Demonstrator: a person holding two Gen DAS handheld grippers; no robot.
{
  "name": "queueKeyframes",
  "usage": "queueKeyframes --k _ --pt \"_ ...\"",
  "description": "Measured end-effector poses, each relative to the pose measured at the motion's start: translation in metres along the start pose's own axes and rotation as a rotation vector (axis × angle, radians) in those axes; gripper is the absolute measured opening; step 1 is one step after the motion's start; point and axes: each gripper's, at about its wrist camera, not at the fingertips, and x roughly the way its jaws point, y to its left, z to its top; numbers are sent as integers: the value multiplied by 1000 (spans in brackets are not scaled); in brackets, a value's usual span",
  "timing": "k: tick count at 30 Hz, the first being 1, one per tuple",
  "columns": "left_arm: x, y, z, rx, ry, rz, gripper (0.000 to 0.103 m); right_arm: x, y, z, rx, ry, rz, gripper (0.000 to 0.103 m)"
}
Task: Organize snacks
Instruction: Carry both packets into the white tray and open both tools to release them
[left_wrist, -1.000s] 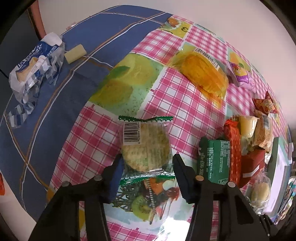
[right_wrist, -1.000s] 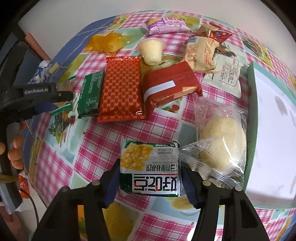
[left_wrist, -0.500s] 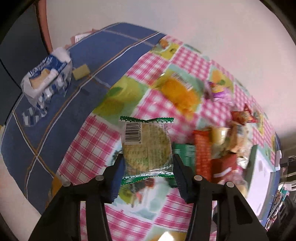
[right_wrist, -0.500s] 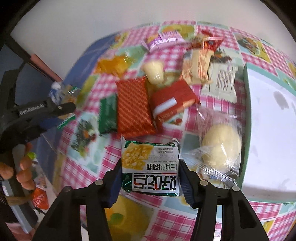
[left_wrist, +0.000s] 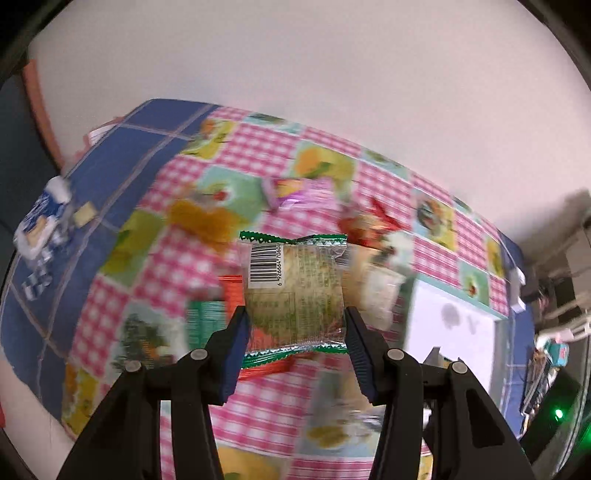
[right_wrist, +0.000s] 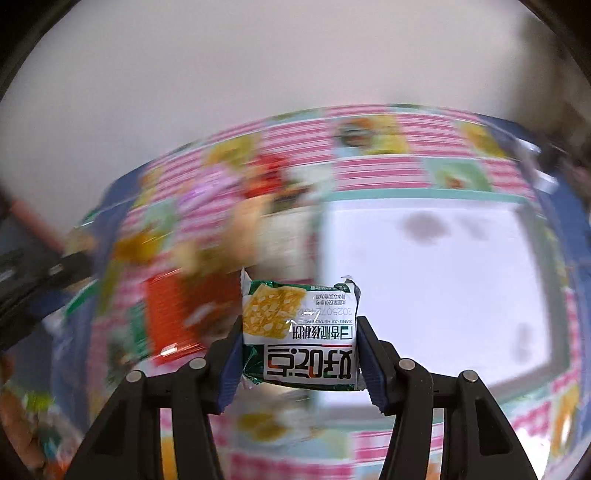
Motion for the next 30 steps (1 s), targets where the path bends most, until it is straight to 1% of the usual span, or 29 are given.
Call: queueKeyframes --k 3,8,10,12,17,23,27,30 --pt "9 -34 -6 35 18 -37 53 -1 -39 8 96 -12 -53 59" --pt "29 -88 -18 97 53 -81 53 3 -91 17 235 -14 -119 59" --pt "38 -108 -22 112 68 -101 53 4 -105 18 269 -9 -150 59" --pt "47 -121 -24 121 79 -113 53 6 -125 20 317 -4 -191 59" --pt "72 -159 -28 169 110 -117 53 9 -167 26 415 -14 -239 59" --pt "101 -185 -26 206 132 -114 53 19 -202 35 501 -23 -259 59" --pt "118 -196 -26 221 139 -105 53 24 -215 38 533 -23 -276 59" --pt "127 -204 -26 236 145 -100 53 28 -219 40 541 -22 -273 59"
